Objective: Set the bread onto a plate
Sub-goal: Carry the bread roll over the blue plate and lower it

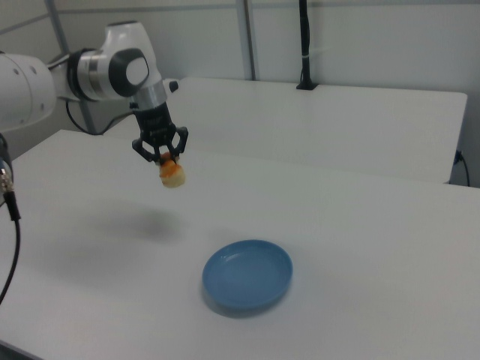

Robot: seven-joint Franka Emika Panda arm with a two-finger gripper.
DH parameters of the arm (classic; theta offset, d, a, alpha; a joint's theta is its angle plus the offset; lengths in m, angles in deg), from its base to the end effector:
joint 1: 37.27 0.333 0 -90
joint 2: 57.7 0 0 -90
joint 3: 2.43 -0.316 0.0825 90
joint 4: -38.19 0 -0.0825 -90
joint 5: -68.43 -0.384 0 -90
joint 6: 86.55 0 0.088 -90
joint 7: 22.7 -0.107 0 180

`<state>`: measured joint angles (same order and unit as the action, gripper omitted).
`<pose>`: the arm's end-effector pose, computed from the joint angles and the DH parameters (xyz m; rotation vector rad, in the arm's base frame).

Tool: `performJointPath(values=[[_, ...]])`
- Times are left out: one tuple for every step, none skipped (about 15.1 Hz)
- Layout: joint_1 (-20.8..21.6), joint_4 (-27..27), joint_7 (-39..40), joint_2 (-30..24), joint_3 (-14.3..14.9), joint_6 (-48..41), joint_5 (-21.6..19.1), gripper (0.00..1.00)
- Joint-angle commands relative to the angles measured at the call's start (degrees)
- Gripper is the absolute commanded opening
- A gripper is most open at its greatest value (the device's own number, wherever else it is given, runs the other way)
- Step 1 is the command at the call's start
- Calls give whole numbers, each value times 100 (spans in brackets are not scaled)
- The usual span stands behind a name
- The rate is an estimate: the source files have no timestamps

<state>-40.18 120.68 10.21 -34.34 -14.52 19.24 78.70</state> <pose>0.6767 0.0725 0.4629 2.8313 1.1400 -0.0158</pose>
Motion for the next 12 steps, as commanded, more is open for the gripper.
performJointPath(values=[[-288,364,-336,-867,101,-410,-428,27],[-333,434,-581,-1034,180,-445,-525,27],[-359,530,-827,-1175,294,-489,-622,27],[-360,592,-1004,-1263,408,-524,-692,27],[-360,662,-1336,-1307,557,-533,-763,27],[-368,776,-1774,-1290,663,-472,-772,27],[-386,917,-1874,-1290,734,-385,-772,27],[-482,1057,-1936,-1290,822,-201,-798,27],[-631,1224,-1946,-1299,875,-69,-903,27],[-728,1295,-1937,-1299,884,11,-965,27],[-816,1435,-1946,-1308,902,151,-1000,27],[-938,1567,-1972,-1317,910,370,-1053,27]])
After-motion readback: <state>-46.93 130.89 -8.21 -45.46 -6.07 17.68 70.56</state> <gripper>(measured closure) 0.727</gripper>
